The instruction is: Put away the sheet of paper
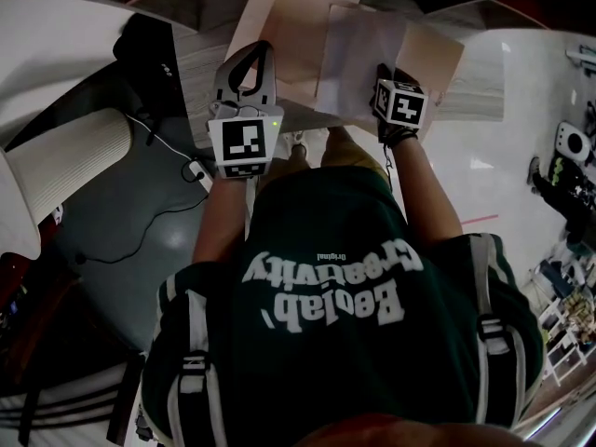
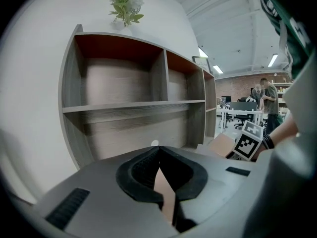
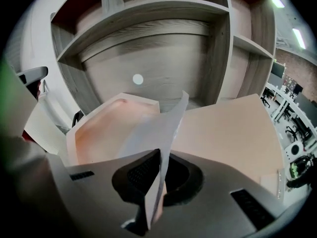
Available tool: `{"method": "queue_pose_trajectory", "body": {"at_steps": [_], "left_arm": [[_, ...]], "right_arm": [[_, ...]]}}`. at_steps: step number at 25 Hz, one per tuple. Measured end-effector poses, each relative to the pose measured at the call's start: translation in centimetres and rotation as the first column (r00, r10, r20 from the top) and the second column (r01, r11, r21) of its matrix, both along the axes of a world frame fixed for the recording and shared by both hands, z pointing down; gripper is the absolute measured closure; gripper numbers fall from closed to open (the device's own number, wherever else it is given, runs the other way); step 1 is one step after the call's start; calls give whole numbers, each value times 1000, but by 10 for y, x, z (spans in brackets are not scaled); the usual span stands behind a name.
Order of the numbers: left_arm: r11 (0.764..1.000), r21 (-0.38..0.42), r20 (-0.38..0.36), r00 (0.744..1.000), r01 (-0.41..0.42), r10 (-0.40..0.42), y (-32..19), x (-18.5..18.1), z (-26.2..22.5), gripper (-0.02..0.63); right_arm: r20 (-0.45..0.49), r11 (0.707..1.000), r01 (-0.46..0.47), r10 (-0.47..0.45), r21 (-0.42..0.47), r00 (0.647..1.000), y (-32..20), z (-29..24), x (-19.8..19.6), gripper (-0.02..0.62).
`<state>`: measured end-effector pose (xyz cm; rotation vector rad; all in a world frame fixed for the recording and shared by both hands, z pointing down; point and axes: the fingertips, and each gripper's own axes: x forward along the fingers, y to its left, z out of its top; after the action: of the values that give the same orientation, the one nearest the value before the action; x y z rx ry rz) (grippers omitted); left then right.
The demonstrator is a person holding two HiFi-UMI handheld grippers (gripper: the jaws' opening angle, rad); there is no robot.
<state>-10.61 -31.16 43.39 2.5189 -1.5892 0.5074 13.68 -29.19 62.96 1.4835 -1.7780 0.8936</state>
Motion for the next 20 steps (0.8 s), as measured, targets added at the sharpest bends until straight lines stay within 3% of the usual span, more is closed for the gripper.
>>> {"method": "queue_pose_trajectory", "body": {"at_steps": [8, 12, 20], "left_arm": [[999, -23, 14, 999, 41, -41, -8, -8, 10, 588], [998, -38, 22, 998, 57, -56, -12, -8, 16, 588], [995, -59, 32, 997, 79, -77, -15, -12, 25, 588]], "right_arm": [[54, 997, -77, 75, 32, 996, -34, 4, 1, 561], [114, 996, -88, 87, 1, 990, -42, 15, -8, 561], [120, 1000, 12, -9, -22, 993, -47, 31, -39, 561]]}}
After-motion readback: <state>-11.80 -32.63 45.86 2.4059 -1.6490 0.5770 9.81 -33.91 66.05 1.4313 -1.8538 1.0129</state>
